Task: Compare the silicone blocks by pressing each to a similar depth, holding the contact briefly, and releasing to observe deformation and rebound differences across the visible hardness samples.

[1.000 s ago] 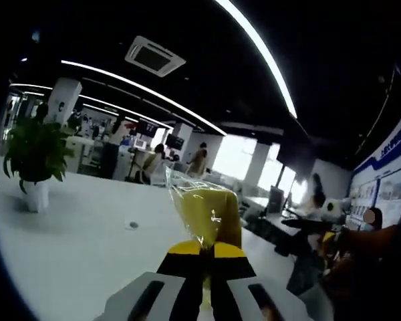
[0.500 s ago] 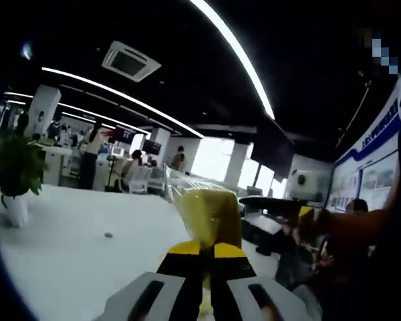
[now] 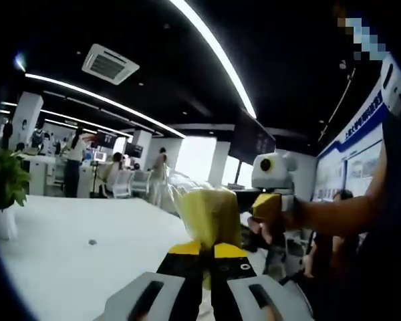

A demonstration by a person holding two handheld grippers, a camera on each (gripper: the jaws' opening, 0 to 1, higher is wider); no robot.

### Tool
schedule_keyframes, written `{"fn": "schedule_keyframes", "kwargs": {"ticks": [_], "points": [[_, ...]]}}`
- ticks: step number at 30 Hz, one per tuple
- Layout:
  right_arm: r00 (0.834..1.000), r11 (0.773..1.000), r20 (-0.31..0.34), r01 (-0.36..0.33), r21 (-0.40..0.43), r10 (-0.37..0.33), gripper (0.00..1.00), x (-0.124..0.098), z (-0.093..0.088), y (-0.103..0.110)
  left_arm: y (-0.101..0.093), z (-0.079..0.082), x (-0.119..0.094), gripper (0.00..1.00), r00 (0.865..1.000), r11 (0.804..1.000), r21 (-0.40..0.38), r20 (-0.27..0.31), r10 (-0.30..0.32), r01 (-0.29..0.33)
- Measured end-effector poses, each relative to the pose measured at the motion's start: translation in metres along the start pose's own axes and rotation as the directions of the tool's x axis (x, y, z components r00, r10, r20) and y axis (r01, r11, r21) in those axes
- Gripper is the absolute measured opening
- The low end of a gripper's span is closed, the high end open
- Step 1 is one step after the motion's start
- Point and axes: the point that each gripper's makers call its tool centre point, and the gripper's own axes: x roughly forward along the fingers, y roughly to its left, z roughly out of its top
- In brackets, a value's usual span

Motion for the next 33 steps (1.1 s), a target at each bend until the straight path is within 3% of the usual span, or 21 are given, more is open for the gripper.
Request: {"fn": "schedule_keyframes", "kwargs": {"ticks": [5,12,14,17,20,23,26,33], "points": [[1.0,1.0,-0.022,-0.007,0.028,0.007,0.51,0.003,-0.008,0.002,-0.011,0.002,0.001,0.0,1.0,1.0,-0.002,0.004,-0.012,0.012],[1.0,0.997,-0.005,-0.026,0.079,0.026,0.42,0.001,-0.011,0.003,-0.015,0.009,0.0,0.0,1.0,1.0,-0.005,0.022,-0.017,0.017],[0.998,0.992,0.027,-0.064,0.111,0.061,0.39,0.001,-0.007,0.009,-0.017,0.01,0.002,0.0,1.0,1.0,0.003,0.023,-0.015,0.015],[0.995,0.986,0.042,-0.097,0.132,0.092,0.29,-0.001,-0.005,0.014,-0.02,0.011,0.004,0.0,1.0,1.0,0.003,0.022,-0.021,0.021],[0.993,0.981,0.041,-0.117,0.157,0.112,0.26,-0.001,-0.004,0.016,-0.021,0.011,0.004,0.0,0.999,0.999,0.008,0.019,-0.031,0.031],[0.991,0.98,0.027,-0.134,0.145,0.131,0.2,0.0,-0.006,0.019,-0.02,0.009,0.004,0.0,0.999,0.999,0.005,0.008,-0.033,0.033],[0.991,0.974,0.001,-0.135,0.184,0.137,0.13,0.001,-0.009,0.017,-0.019,0.006,0.005,0.0,1.0,1.0,-0.003,-0.002,-0.027,0.027],[0.991,0.979,-0.002,-0.135,0.155,0.137,0.03,0.001,-0.008,0.018,-0.017,0.007,0.006,0.01,1.0,1.0,-0.017,-0.001,-0.016,0.016]]}}
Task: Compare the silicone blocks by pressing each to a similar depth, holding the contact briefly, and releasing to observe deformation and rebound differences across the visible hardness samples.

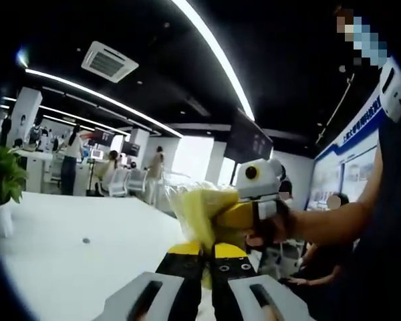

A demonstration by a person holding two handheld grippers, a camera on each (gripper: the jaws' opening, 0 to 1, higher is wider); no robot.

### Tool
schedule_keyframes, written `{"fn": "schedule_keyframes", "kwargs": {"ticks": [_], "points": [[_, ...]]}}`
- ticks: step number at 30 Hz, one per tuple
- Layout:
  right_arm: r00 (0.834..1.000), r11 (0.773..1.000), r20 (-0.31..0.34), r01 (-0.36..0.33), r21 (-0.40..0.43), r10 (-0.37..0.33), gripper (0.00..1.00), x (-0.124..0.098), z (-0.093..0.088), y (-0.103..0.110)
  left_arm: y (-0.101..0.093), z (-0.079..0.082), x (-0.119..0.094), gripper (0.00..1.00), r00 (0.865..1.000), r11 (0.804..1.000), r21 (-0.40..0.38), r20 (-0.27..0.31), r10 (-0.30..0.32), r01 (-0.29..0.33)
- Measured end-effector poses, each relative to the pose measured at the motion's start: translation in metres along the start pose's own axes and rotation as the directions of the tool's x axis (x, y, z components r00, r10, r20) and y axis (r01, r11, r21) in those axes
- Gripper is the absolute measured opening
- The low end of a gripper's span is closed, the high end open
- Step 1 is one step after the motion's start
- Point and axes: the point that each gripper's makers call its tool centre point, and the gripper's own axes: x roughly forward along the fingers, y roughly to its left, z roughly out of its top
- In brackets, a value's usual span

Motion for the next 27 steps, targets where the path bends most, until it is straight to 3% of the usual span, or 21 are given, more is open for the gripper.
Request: {"fn": "schedule_keyframes", "kwargs": {"ticks": [8,21,24,27], "points": [[0.999,1.0,-0.033,-0.005,-0.011,0.005,0.0,0.0037,0.0002,0.0019,0.0006,0.0002,-0.002,0.02,1.0,1.0,-0.002,-0.004,-0.001,0.001],[0.999,1.0,-0.031,-0.016,-0.004,0.016,0.0,0.006,-0.0022,0.0031,0.0015,-0.0002,-0.0042,0.03,1.0,1.0,-0.013,-0.013,-0.006,0.006],[0.999,1.0,-0.029,-0.017,0.0,0.017,0.0,0.0087,-0.0018,0.0037,0.0022,0.0005,-0.0066,0.01,0.999,0.999,0.035,-0.025,0.03,-0.029],[0.999,1.0,-0.035,-0.019,-0.008,0.018,0.0,0.009,-0.0002,0.0037,0.0029,0.0014,-0.0071,0.0,0.999,0.999,-0.003,-0.02,0.037,-0.037]]}}
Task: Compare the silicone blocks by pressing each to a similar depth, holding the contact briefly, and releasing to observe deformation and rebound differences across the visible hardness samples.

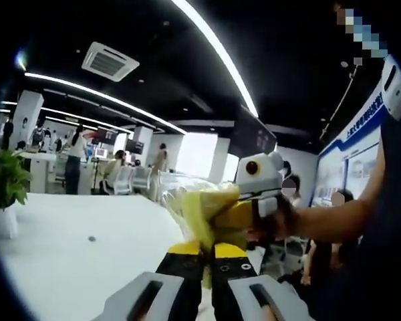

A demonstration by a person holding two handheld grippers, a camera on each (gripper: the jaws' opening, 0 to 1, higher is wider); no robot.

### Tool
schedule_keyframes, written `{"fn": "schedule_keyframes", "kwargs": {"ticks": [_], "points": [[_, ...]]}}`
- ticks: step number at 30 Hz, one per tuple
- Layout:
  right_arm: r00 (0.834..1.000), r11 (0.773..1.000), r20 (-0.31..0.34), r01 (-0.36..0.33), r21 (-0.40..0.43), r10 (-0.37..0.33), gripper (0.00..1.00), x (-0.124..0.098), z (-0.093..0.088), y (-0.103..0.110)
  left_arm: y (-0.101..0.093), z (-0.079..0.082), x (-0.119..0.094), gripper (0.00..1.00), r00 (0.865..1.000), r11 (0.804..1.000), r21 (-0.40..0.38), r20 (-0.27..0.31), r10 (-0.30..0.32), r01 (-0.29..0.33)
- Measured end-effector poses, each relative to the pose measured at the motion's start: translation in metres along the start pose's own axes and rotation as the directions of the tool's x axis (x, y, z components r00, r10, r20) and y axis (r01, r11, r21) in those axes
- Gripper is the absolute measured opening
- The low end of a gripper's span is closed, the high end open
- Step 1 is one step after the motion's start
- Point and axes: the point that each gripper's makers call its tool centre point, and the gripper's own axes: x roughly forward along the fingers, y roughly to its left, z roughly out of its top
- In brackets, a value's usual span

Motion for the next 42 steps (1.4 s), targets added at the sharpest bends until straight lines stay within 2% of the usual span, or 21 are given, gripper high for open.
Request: {"fn": "schedule_keyframes", "kwargs": {"ticks": [3,5,6,11,21,27,33,35,42], "points": [[1.0,1.0,-0.003,-0.001,0.002,0.001,0.0,0.0,0.0,0.001,0.0,0.0,-0.001,0.01,1.0,1.0,-0.017,-0.001,-0.003,0.003],[1.0,0.999,0.0,-0.012,-0.032,0.012,0.0,0.001,-0.002,0.002,0.001,-0.001,-0.002,0.01,1.0,1.0,-0.021,-0.003,-0.004,0.004],[1.0,1.0,-0.006,-0.021,-0.018,0.021,0.0,0.001,-0.003,0.003,0.0,-0.002,-0.003,0.01,1.0,0.999,-0.032,-0.002,-0.023,0.023],[1.0,1.0,-0.009,-0.014,-0.022,0.014,0.0,0.002,-0.004,0.002,0.002,-0.003,-0.002,0.02,1.0,0.999,-0.036,0.014,-0.014,0.015],[0.999,1.0,-0.027,-0.021,-0.021,0.02,0.0,0.001,-0.001,-0.002,0.003,-0.002,0.002,0.03,1.0,1.0,0.012,0.007,-0.02,0.02],[0.999,1.0,-0.029,-0.019,-0.017,0.019,0.0,-0.001,-0.002,-0.006,0.005,-0.002,0.006,0.01,1.0,1.0,-0.017,-0.002,-0.016,0.015],[1.0,1.0,-0.013,-0.018,-0.017,0.018,0.0,-0.003,0.001,-0.006,0.003,0.001,0.007,0.0,1.0,1.0,-0.008,-0.002,-0.015,0.015],[1.0,1.0,-0.012,-0.022,-0.002,0.022,0.0,-0.003,0.001,-0.006,0.003,0.001,0.007,0.0,1.0,0.999,-0.04,-0.001,-0.015,0.015],[1.0,1.0,-0.01,-0.024,-0.01,0.024,0.0,-0.002,0.002,-0.005,0.003,0.001,0.006,0.0,1.0,0.999,-0.038,0.002,-0.008,0.008]]}}
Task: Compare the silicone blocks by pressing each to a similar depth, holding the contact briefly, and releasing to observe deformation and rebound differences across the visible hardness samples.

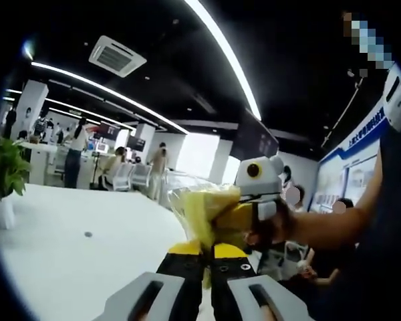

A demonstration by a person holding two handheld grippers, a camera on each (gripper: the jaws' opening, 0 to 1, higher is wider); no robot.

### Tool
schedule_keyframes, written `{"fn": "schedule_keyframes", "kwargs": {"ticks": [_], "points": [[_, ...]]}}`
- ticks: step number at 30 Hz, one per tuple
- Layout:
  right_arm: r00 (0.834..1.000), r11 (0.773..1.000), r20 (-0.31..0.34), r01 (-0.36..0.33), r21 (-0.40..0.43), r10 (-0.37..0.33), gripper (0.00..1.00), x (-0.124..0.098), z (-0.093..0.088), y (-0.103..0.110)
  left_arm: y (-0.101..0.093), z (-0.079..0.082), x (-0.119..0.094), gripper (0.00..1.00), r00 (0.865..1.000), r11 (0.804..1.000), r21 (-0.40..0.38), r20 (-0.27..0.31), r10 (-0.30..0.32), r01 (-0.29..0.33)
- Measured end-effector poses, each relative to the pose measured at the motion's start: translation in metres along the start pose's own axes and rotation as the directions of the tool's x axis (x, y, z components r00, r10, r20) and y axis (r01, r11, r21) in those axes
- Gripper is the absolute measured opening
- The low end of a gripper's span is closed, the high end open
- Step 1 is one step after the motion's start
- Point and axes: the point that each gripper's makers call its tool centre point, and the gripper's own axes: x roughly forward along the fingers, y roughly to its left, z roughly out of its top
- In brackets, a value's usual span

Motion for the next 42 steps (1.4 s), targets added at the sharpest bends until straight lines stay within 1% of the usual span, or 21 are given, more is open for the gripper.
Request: {"fn": "schedule_keyframes", "kwargs": {"ticks": [2,4,5,8,10,11,12,13,16,17,18,19,20,22,23,28,34,36,38,40,42], "points": [[1.0,1.0,0.012,0.012,0.022,-0.012,0.0,0.001,0.001,-0.001,0.001,0.001,-0.001,0.0,1.0,1.0,-0.008,0.004,0.004,-0.004],[0.999,0.999,0.048,0.01,-0.033,-0.009,0.02,0.001,0.005,-0.001,0.003,0.003,-0.001,0.0,1.0,1.0,-0.013,0.009,0.004,-0.004],[0.998,0.996,0.053,0.023,-0.082,-0.019,0.03,0.001,0.005,-0.002,0.003,0.004,0.0,0.0,1.0,1.0,-0.018,0.007,0.006,-0.005],[0.997,0.996,0.076,0.021,-0.085,-0.014,0.06,0.001,0.009,-0.001,0.005,0.008,0.001,0.0,1.0,1.0,-0.03,0.017,0.001,-0.001],[0.995,0.993,0.094,0.041,-0.108,-0.031,0.11,-0.001,0.014,-0.004,0.004,0.011,0.002,0.0,1.0,1.0,-0.03,0.025,0.002,-0.001],[0.994,0.994,0.107,0.043,-0.1,-0.033,0.16,-0.001,0.018,-0.005,0.003,0.013,0.002,0.0,1.0,0.999,-0.032,0.029,0.0,0.001],[0.992,0.995,0.119,0.05,-0.083,-0.04,0.21,-0.002,0.021,-0.007,0.002,0.016,0.002,0.0,0.999,1.0,-0.03,0.034,-0.002,0.003],[0.992,0.995,0.122,0.056,-0.08,-0.046,0.3,-0.002,0.022,-0.008,0.002,0.018,0.003,0.0,0.999,1.0,-0.029,0.037,-0.002,0.003],[0.983,0.992,0.16,0.099,-0.078,-0.086,0.7,-0.001,0.029,-0.015,0.002,0.024,0.003,0.0,0.999,1.0,-0.02,0.042,-0.005,0.006],[0.979,0.991,0.177,0.113,-0.075,-0.098,0.9,-0.001,0.032,-0.018,0.002,0.025,0.003,0.0,0.999,1.0,-0.021,0.042,-0.008,0.009],[0.971,0.988,0.198,0.146,-0.059,-0.132,0.96,-0.002,0.035,-0.022,0.003,0.025,0.003,0.0,0.999,1.0,-0.022,0.041,-0.009,0.01],[0.976,0.988,0.185,0.129,-0.079,-0.113,0.96,-0.003,0.033,-0.019,0.003,0.025,0.003,0.0,0.999,1.0,-0.022,0.04,-0.008,0.009],[0.975,0.987,0.19,0.135,-0.082,-0.118,0.97,-0.003,0.034,-0.018,0.004,0.026,0.003,0.0,0.999,1.0,-0.022,0.039,-0.007,0.008],[0.97,0.976,0.173,0.19,-0.103,-0.17,0.97,-0.006,0.03,-0.026,0.006,0.026,0.004,0.0,0.999,0.999,-0.034,0.032,-0.011,0.012],[0.97,0.974,0.163,0.199,-0.11,-0.179,0.97,-0.006,0.028,-0.027,0.007,0.026,0.004,0.0,0.999,0.999,-0.033,0.033,-0.01,0.011],[0.965,0.97,0.183,0.21,-0.122,-0.186,0.97,-0.013,0.034,-0.027,0.007,0.028,0.003,0.0,0.999,0.999,-0.034,0.034,-0.011,0.012],[0.958,0.947,0.17,0.263,-0.186,-0.233,0.97,-0.024,0.036,-0.033,0.016,0.027,-0.001,0.0,1.0,0.995,-0.095,0.007,-0.001,0.002],[0.95,0.928,0.155,0.3,-0.222,-0.27,0.97,-0.034,0.031,-0.04,0.021,0.03,-0.003,0.0,1.0,0.993,-0.114,0.013,0.009,-0.008],[0.941,0.915,0.189,0.321,-0.244,-0.28,0.97,-0.043,0.031,-0.042,0.026,0.035,-0.006,0.0,1.0,0.991,-0.131,0.023,0.014,-0.01],[0.932,0.916,0.21,0.34,-0.211,-0.297,0.97,-0.056,0.029,-0.047,0.03,0.039,-0.007,0.0,1.0,0.99,-0.139,0.022,0.017,-0.014],[0.92,0.903,0.205,0.376,-0.208,-0.335,0.97,-0.069,0.024,-0.053,0.034,0.04,-0.009,0.0,1.0,0.99,-0.136,0.009,0.027,-0.026]]}}
